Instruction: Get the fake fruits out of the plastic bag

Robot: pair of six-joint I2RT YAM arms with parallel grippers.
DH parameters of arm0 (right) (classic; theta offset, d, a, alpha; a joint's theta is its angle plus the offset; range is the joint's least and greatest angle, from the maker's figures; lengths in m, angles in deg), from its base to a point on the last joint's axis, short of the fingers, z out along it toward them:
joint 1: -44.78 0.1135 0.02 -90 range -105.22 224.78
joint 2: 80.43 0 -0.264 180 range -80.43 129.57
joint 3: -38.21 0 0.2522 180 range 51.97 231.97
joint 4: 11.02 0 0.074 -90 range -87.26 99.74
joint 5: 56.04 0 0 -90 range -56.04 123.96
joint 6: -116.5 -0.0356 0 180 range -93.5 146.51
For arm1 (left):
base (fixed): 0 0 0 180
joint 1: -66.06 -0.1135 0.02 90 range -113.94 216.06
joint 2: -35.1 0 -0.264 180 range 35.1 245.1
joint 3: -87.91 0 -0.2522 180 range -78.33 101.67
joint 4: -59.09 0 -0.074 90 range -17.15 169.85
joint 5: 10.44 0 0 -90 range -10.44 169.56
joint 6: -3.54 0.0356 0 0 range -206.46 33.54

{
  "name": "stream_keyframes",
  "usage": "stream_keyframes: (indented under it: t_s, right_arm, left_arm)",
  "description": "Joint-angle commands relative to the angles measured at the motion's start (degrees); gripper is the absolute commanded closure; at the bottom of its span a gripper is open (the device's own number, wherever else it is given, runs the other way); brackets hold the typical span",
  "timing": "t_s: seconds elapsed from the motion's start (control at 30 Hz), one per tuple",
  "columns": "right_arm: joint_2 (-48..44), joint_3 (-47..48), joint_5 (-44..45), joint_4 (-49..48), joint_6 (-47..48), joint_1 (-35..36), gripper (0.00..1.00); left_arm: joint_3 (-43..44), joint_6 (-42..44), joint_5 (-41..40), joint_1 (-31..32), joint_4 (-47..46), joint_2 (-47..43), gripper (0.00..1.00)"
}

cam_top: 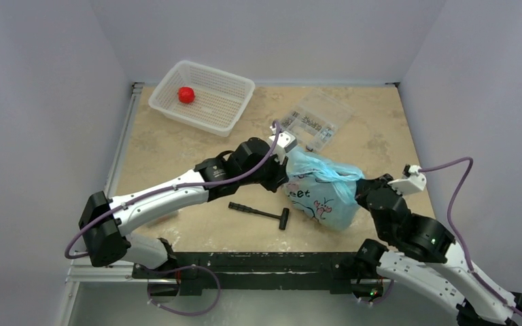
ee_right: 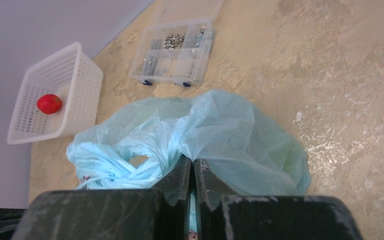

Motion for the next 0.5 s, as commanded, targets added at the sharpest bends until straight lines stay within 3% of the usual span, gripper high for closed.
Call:
stream_keyframes:
  t_s: [0.0, 0.1, 0.23, 0.3, 0.37, 0.47]
  right_arm:
    - [0.44, 0.92, 1.38, -4.42, 8.12, -0.15, 1.00]
    - [2.72, 1.16, -2.68, -8.45, 13.52, -0.08, 1.00]
    - [6.58, 2.23, -4.06, -8.17, 14.74, -0.11, 1.00]
    - [7.05, 2.09, -4.31, -8.69, 15.37, -0.08, 1.00]
    - [6.46, 1.97, -5.01, -9.62, 16.39, -0.08, 1.00]
    - [4.82, 1.08, -6.84, -11.05, 17.77, -0.14, 1.00]
  left_arm:
    - [-0.24, 1.01, 1.42, -0.10, -4.94, -1.61, 0.89]
    - [-0.22, 2.53, 2.44, -0.07, -5.17, -2.17, 0.58]
    - [0.68, 6.97, 3.13, 0.60, -4.06, -3.66, 0.29]
    - [1.83, 11.35, 3.97, 1.01, -2.55, -4.12, 0.09]
    - [4.75, 12.36, 2.99, 1.04, 0.70, -3.03, 0.04]
    - [11.69, 12.92, 1.10, 1.04, 6.04, 0.73, 0.04]
